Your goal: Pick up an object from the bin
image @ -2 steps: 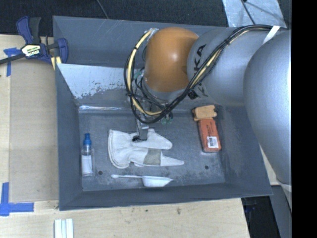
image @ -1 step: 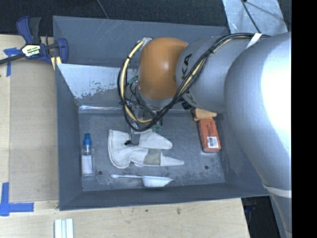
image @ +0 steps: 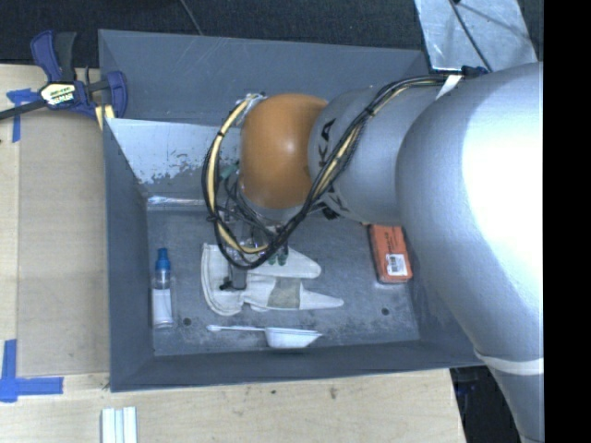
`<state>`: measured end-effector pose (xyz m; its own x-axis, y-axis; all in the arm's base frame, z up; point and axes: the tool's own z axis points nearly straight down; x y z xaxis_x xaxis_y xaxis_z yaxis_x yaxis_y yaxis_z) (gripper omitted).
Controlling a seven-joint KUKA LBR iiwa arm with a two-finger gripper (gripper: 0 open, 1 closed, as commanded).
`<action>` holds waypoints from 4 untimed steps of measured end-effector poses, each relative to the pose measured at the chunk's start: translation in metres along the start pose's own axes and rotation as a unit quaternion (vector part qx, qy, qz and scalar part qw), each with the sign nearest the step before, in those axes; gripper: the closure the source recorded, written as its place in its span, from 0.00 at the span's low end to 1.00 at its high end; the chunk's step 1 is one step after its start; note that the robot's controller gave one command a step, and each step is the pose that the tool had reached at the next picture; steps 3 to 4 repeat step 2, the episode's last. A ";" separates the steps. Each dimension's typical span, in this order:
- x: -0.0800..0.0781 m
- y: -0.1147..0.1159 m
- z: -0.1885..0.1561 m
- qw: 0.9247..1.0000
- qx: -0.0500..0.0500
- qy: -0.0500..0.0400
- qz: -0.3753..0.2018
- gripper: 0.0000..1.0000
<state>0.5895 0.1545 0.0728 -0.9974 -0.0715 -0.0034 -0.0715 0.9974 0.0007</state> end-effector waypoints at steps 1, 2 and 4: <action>0.028 -0.035 0.001 0.999 0.000 0.000 0.033 1.00; 0.028 -0.035 0.001 0.999 0.000 0.000 0.033 1.00; 0.028 -0.035 0.001 0.999 0.000 0.000 0.033 1.00</action>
Offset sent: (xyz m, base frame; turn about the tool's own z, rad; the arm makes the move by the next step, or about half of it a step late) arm 0.0000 0.0000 0.0000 0.0000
